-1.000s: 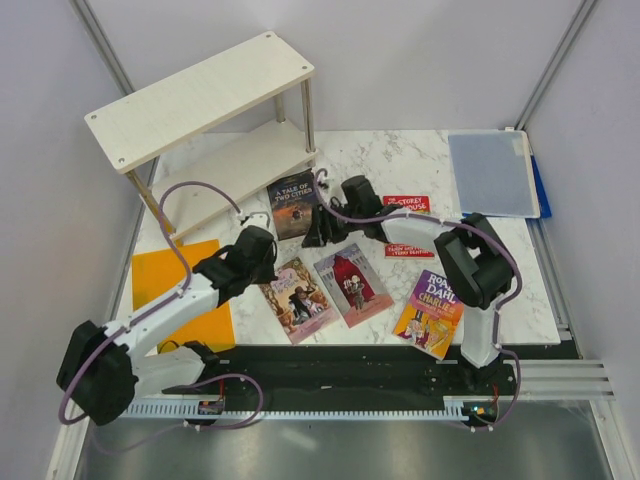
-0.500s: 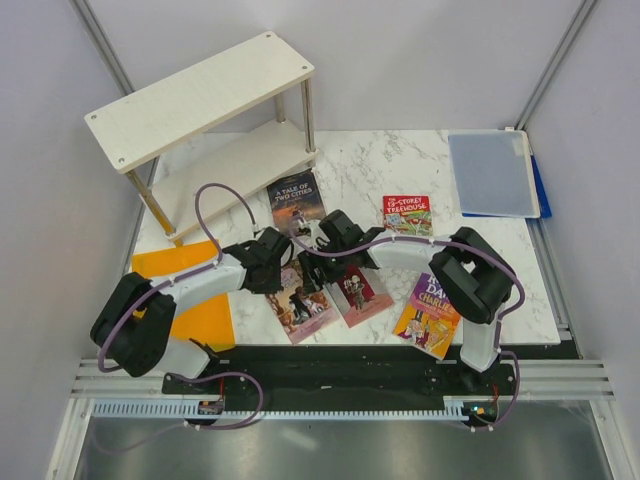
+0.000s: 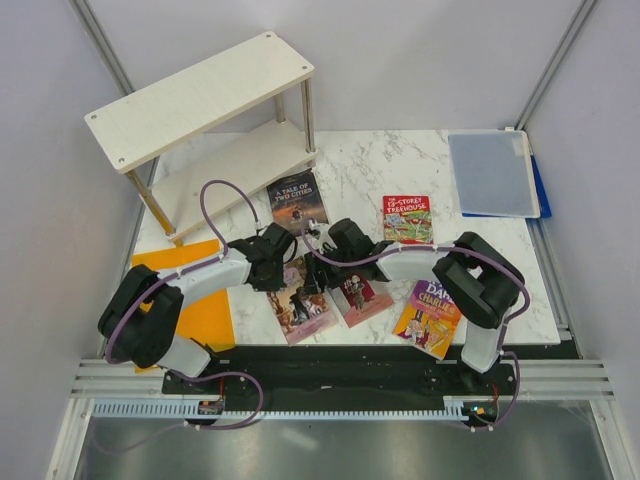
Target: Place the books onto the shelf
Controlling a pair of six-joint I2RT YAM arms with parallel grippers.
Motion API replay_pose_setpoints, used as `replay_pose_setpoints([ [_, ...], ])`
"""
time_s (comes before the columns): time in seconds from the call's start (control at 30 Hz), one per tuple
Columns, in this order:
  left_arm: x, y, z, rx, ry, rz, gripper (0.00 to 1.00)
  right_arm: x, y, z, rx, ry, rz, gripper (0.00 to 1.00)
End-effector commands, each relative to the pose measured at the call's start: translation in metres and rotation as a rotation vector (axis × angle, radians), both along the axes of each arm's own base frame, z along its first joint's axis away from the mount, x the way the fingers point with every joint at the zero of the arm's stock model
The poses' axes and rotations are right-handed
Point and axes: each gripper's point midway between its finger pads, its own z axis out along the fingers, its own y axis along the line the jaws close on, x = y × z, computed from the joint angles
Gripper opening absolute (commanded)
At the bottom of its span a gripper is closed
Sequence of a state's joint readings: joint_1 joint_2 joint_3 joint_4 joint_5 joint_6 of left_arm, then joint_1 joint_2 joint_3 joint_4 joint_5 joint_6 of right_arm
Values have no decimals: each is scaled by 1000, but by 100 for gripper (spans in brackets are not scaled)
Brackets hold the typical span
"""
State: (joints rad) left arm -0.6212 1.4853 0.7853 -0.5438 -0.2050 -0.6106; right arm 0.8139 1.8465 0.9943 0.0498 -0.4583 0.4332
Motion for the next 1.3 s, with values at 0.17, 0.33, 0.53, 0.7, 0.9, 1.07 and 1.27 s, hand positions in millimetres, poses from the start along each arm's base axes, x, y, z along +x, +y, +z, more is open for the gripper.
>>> replay_pose_setpoints([
  [0.17,-10,-17,-31,-67,85,10,2,-7,54,24,274,91,25,59],
  [0.33,-9,-22,-32,-73,82,1,2,3,67,12,265,108,11,28],
  [0.53,1,-18,-11,-72,-7,-1,14,27,60,13,234,61,-44,0],
  [0.7,20,-12,59,-159,-254,41,58,79,44,44,263,-42,-112,0],
  [0.9,27,-9,122,-303,-510,44,58,135,30,104,380,-138,-193,0],
  [1.07,21,-12,141,-461,-674,29,60,147,21,141,493,-179,-200,0],
  [1.27,22,-17,146,-541,-765,8,95,140,15,178,639,-150,-152,0],
])
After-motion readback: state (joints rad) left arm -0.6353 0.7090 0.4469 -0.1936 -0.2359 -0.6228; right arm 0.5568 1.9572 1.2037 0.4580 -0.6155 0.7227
